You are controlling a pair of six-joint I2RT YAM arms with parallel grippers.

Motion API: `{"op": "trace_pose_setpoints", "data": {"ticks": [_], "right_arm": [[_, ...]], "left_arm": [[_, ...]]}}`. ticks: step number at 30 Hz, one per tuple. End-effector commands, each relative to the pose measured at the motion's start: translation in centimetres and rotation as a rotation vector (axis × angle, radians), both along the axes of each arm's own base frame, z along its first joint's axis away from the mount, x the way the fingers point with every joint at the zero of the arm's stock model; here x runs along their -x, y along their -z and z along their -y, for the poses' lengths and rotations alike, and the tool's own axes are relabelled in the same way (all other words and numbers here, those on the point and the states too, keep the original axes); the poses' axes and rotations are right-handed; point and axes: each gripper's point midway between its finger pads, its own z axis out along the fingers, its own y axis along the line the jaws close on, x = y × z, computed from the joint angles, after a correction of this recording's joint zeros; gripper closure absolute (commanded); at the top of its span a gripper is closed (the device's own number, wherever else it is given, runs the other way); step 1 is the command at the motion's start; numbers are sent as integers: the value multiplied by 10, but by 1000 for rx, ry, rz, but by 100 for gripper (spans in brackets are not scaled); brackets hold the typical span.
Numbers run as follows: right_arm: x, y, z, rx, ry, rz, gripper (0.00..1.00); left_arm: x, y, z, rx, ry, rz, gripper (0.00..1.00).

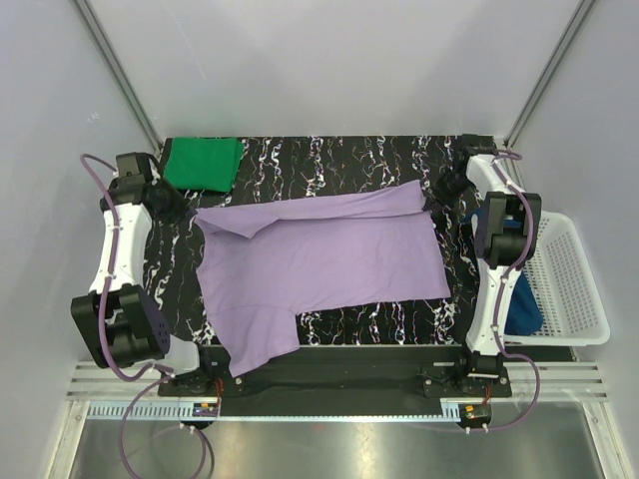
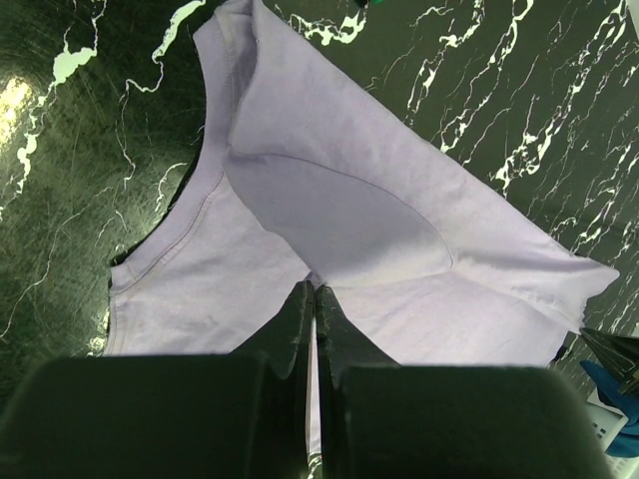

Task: Fold and stack the t-shirts
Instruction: Fold the tshirt

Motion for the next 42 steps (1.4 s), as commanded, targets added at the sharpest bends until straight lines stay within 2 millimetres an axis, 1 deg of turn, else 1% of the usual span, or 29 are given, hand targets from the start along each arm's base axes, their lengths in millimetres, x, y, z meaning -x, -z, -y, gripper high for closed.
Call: {"op": "trace_pose_setpoints", "data": {"ticks": [1,6,10,16,21,26,27,30,31,32,33,34,35,36,37,40,41,42], "right_arm": [[2,-25,10,44,6,49,100],[6,-8,11,49,8,13,100],[8,-1,12,53,6,0,100],[7,3,12,55,-1,-8,100],[6,2,13,63,-5,-8,100],[5,3,13,62,-9,-9,100],[6,3,13,63,-8,-12,100],[5,4,13,63,-13,-11,100],[6,5,12,57,-15,-13,100],[6,5,12,55,-16,-15,100],[5,5,12,57,-15,-13,100],[7,6,12,57,-17,-16,99],[8,6,12,57,-18,-20,97],[8,7,11,57,-18,-25,93],[8,6,12,55,-19,-27,88],[8,-1,13,60,-19,-24,78],[5,-7,13,63,-18,-12,73],[5,-14,14,69,-18,-4,71]], "left_arm": [[2,-12,-7,-41,-13,48,100],[9,0,-4,-31,-9,27,100],[10,2,-3,-25,-4,25,100],[12,4,-2,-21,-7,27,100],[13,5,-1,-16,-8,29,100],[21,19,0,-1,-31,-11,100],[26,27,2,8,-34,-35,100],[36,40,4,31,-56,-79,100],[42,49,4,47,-73,-103,99],[46,53,5,61,-82,-114,96],[48,55,5,69,-90,-120,88],[52,58,2,72,-109,-127,77],[54,58,1,67,-113,-131,70],[55,58,0,58,-117,-139,64],[56,58,-9,27,-143,-147,57],[48,47,-24,-34,-159,-129,47],[40,42,-27,-43,-154,-119,46],[32,38,-29,-46,-146,-96,45]]}}
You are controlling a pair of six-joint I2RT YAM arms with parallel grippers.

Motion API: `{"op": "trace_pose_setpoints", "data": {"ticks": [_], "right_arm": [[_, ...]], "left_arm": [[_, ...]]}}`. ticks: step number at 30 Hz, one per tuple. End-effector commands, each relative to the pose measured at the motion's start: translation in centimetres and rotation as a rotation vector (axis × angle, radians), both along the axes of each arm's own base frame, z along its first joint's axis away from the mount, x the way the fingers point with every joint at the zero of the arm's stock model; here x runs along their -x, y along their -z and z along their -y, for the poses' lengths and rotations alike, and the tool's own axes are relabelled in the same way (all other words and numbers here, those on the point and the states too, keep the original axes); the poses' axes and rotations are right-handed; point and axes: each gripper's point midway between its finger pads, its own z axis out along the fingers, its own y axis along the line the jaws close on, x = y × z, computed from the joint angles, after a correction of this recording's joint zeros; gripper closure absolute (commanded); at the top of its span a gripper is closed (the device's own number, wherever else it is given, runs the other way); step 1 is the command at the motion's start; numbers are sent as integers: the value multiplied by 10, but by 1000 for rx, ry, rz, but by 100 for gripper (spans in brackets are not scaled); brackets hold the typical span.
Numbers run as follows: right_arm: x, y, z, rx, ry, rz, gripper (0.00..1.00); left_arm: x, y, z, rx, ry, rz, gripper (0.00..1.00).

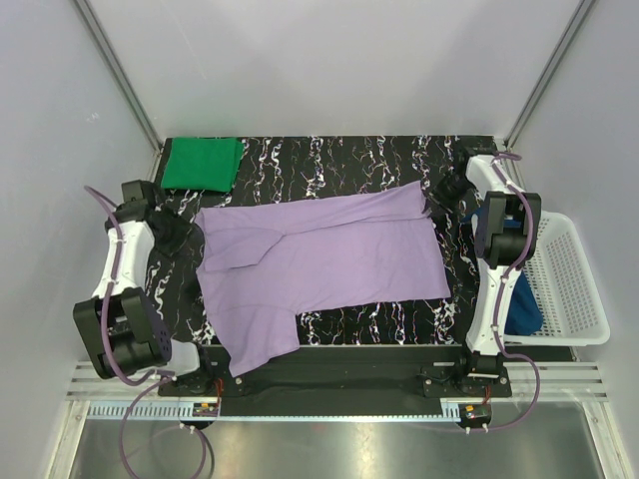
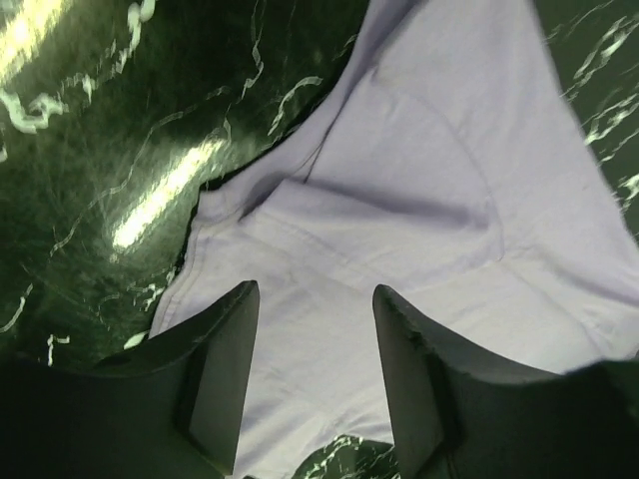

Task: Fold and stack the t-shirts
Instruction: Fold the tshirt

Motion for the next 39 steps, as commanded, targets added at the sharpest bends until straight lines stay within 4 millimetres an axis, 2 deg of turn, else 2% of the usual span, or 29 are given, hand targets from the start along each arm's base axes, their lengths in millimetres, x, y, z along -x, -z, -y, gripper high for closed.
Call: {"op": "trace_pose_setpoints", "data": {"ticks": [1,3,4,8,11,12,15,17,18,23,26,29,32,33,36,39], "right_arm": [[-13,-33,11,50,3,68,71],[-16,-44,13,64,4,91,69],[-19,-48,15,76,4,103,68],[-25,-54,16,88,-14,128,67],[-44,-57,4,29,-54,196,72],[-49,-47,-2,3,-65,190,73],[-54,-48,-18,-30,-81,195,77],[-51,-44,-23,-32,-86,189,82],[-51,-44,-25,-33,-88,197,83],[-33,-19,-26,-47,-71,124,92],[-17,-5,-17,-1,-59,77,99],[-5,4,-5,37,-38,50,100],[5,3,-1,54,-32,43,100],[12,9,-2,45,-31,31,100],[7,13,-3,42,-46,44,100],[-9,-3,-4,38,-64,95,99]], "left_arm": [[-36,-34,-15,-64,25,138,45],[-60,-34,-8,-13,67,184,46],[-67,-36,1,40,96,204,48],[-93,-28,17,90,161,227,52],[-106,-14,28,133,195,203,55],[-112,-12,30,139,206,215,55],[-121,0,33,169,213,193,57],[-128,7,31,176,214,178,57],[-129,9,31,180,211,172,57],[-132,29,31,206,183,131,57],[-128,38,26,195,160,100,57],[-121,50,22,186,150,57,56],[-117,59,19,176,144,29,56],[-115,60,17,167,140,28,56],[-114,60,13,153,133,30,56],[-118,54,13,145,151,48,56]]}}
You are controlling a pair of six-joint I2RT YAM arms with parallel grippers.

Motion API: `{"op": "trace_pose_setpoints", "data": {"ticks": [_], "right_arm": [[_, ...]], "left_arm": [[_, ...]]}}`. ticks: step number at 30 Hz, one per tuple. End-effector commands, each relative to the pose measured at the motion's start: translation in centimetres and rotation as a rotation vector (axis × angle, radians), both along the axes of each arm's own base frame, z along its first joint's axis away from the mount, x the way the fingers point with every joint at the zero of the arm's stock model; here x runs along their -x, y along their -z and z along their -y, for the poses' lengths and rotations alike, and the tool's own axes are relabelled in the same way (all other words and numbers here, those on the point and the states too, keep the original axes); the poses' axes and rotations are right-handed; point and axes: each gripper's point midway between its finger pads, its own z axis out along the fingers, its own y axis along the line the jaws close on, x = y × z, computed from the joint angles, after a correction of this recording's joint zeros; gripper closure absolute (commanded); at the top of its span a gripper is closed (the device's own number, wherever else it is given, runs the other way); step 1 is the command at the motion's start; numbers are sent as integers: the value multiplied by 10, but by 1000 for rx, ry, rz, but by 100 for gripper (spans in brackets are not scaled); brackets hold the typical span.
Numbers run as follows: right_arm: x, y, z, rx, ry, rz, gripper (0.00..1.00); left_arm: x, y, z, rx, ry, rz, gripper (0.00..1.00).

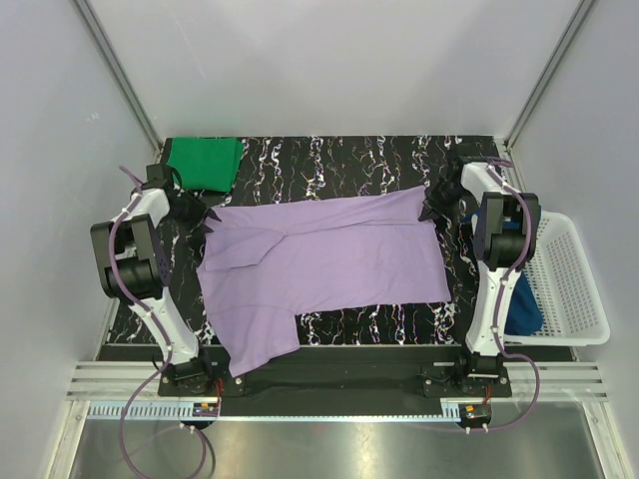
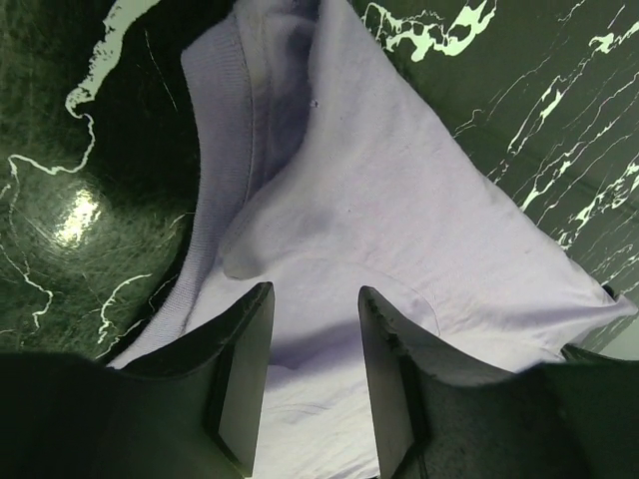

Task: Fold and stack the t-shirts
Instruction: Fold the tshirt

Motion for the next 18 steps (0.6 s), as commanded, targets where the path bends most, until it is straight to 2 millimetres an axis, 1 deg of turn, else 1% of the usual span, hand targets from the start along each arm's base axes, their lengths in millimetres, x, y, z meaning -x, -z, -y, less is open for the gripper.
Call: {"op": "trace_pose_setpoints", "data": {"ticks": [1,2,3,4,5,6,8,9,11,12,14,16,17,18], "right_arm": [[-22,-22,12,58,-19,93,94],[-29,-29,13,66,-22,126,89],[-40,-40,16,83,-29,167,84],[-47,-46,17,92,-30,187,75],[-48,-42,18,95,-29,168,72],[-61,-55,18,95,-21,206,71],[-71,-58,15,70,-4,220,71],[-75,-58,7,22,20,221,72],[-87,-66,-3,-27,30,261,72],[-88,-67,-11,-55,31,258,72],[-84,-64,-16,-57,17,240,72],[-79,-66,-24,-61,-38,243,71],[-76,-70,-25,-63,-56,244,71],[-68,-71,-50,-92,-133,243,69]], "left_arm": [[-10,-12,-8,-44,17,58,56],[-14,-17,-9,-51,27,82,56],[-16,-20,-7,-56,49,97,56],[-19,-23,-6,-61,59,108,56],[-26,-28,-7,-70,66,127,56],[-29,-28,-3,-61,79,133,57],[-40,-33,0,-34,88,170,59],[-44,-31,4,-5,86,172,60],[-50,-30,9,49,62,177,67],[-51,-29,13,70,57,170,67],[-47,-27,17,64,55,146,68],[-41,-35,21,13,84,166,67],[-39,-38,27,-8,110,175,66],[-35,-40,27,-50,136,180,66]]}}
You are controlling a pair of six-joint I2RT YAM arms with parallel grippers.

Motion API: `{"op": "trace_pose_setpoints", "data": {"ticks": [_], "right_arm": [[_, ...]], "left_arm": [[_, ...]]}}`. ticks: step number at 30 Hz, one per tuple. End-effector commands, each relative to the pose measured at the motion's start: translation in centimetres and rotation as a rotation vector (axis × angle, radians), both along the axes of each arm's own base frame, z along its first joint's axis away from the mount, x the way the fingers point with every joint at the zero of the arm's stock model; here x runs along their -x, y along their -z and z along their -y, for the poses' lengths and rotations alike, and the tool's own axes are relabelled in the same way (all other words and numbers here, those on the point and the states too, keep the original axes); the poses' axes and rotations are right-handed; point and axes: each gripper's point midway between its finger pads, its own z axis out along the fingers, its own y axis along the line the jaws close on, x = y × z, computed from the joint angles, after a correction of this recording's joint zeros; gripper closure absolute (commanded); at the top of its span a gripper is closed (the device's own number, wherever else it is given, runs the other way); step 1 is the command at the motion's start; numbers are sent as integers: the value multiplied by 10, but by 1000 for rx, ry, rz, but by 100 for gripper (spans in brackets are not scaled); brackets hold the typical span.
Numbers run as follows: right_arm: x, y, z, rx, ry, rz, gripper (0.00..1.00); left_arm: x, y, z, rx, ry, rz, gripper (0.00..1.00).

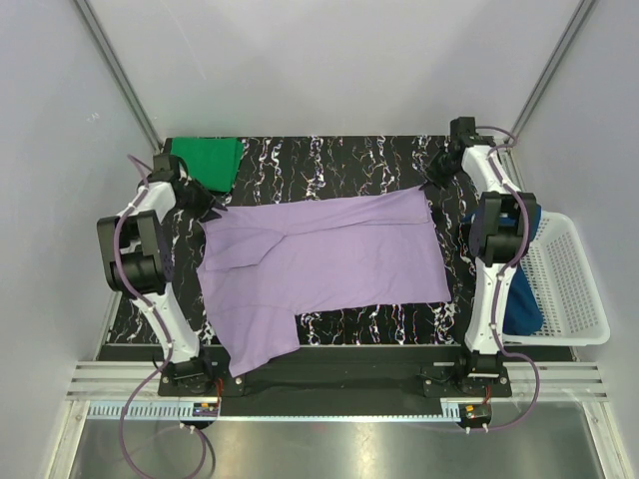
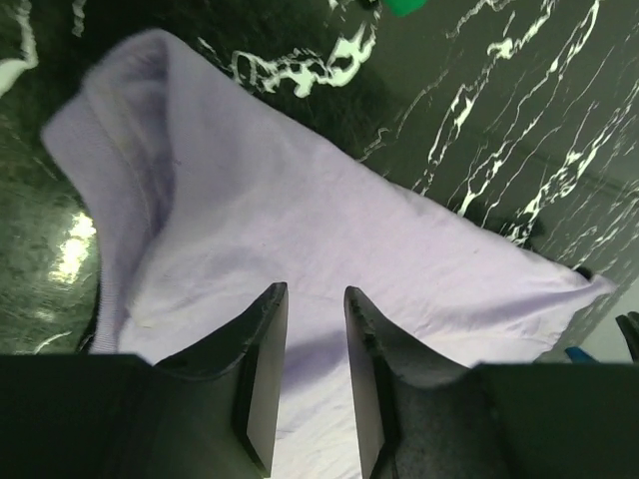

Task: Fold and stack the t-shirts
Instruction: Fold the tshirt

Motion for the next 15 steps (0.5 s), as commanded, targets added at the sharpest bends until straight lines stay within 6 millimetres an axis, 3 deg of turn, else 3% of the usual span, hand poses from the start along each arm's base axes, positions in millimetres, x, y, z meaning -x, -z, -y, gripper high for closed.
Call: {"op": "trace_pose_setpoints", "data": {"ticks": [1,2,4,6,11,12,14,15], "right_arm": [[14,-13,-59,-66,-176,22,68],[13,-25,-72,-82,-206,66,66],[21,-30,-96,-141,-255,79,63],[24,-44,-135,-206,-352,127,59],[37,-57,-238,-411,-537,207,48],[49,-61,-270,-438,-576,204,47],[54,-60,-301,-461,-614,229,43],[66,-59,-324,-486,-624,211,43]], "left_arm": [[6,-29,15,-84,78,86,65],[12,-30,18,-94,93,79,65],[26,-31,35,-96,137,74,65],[34,-32,49,-117,183,75,65],[38,-35,47,-179,184,53,63],[36,-34,40,-207,169,45,62],[36,-28,37,-213,149,15,62],[35,-19,35,-216,132,-19,62]]}}
